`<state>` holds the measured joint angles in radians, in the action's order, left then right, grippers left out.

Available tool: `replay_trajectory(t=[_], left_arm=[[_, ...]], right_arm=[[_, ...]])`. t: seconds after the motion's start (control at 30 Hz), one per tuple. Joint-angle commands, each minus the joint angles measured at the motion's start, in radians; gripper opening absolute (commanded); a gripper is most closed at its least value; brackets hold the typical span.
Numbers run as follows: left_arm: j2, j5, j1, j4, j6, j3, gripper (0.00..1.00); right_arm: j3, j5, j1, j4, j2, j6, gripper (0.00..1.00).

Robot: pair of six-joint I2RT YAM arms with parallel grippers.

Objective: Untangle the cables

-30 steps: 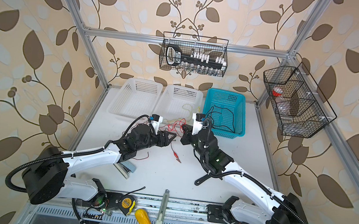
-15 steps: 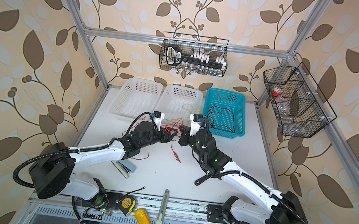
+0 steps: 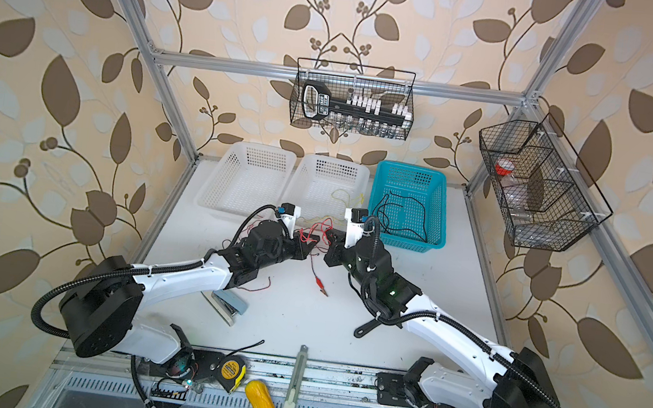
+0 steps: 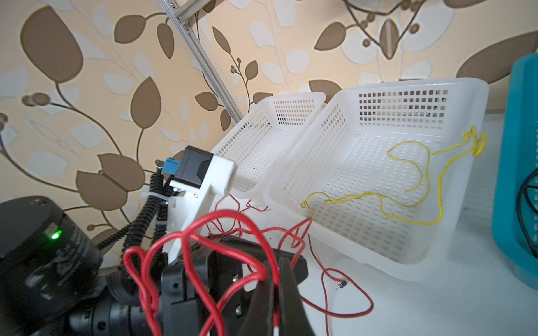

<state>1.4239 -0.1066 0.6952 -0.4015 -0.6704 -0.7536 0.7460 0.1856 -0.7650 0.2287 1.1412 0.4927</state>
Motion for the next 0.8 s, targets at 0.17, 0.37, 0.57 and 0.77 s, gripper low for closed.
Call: replay_trajectory(t=[0.17,0.37,0.57,0.77], left_arm=[[-0.168,-0.053,0.005,0.168,0.100,-0.050,0.00],[-0.299,-0.001,0.004,0.335,0.170,-0.061,0.00],[-0.412,0.121,0.001,0.510,0.246,-0.126,0.00],[-0.479,0.107,-0.002,0.586,0.282,-0.208,0.00]], right_arm=[[-0.051,0.064,0.069,-0.028,-0.005,0.025,0.00],[-0.123,0.060,0.121,-0.035,-0.031,0.028,0.00],[-0.186,0.079,0.130,-0.068,-0.062,0.003,0.00],[-0.235,0.097,0.139,-0.097,-0.062,0.011,0.00]])
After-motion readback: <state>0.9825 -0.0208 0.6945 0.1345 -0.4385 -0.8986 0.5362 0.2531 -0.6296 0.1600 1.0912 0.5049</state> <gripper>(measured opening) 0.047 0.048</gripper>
